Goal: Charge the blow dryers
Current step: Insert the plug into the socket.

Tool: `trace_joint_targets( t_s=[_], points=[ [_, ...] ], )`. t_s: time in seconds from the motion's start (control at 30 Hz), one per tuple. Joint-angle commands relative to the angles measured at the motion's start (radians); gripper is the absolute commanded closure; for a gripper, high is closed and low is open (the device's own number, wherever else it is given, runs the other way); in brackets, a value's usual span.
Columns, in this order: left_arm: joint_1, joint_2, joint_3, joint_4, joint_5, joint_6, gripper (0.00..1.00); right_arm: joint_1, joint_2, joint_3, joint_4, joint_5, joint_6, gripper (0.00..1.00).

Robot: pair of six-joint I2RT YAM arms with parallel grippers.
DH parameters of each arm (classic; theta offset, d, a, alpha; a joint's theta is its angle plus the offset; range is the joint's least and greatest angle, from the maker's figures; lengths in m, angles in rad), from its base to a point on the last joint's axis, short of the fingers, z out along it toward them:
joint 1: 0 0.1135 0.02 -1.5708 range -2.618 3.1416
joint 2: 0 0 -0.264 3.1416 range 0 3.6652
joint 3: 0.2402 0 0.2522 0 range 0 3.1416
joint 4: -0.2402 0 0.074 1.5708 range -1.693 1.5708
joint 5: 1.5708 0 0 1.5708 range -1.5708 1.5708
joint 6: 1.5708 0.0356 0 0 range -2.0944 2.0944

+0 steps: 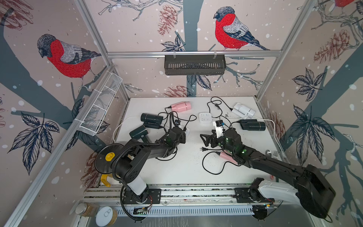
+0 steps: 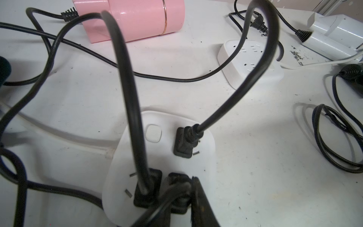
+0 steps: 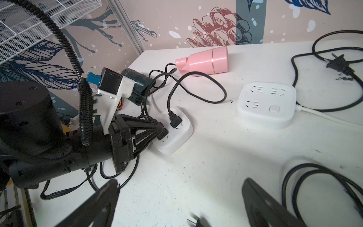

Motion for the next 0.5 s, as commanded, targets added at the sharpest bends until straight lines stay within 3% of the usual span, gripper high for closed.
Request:
trace_joint_targets(
  t_s=[0.0, 0.47],
  points=[
    [-0.005, 0.016, -0.016, -0.122, -0.01, 0.005, 0.94, 0.002, -0.002, -0.004, 0.03, 0.014, 0.018, 0.02],
    [0.002, 0.046, -0.013, -0.145, -0.012, -0.069, 0.98, 0.001, -0.022, -0.023, 0.024, 0.049, 0.027, 0.02]
  ],
)
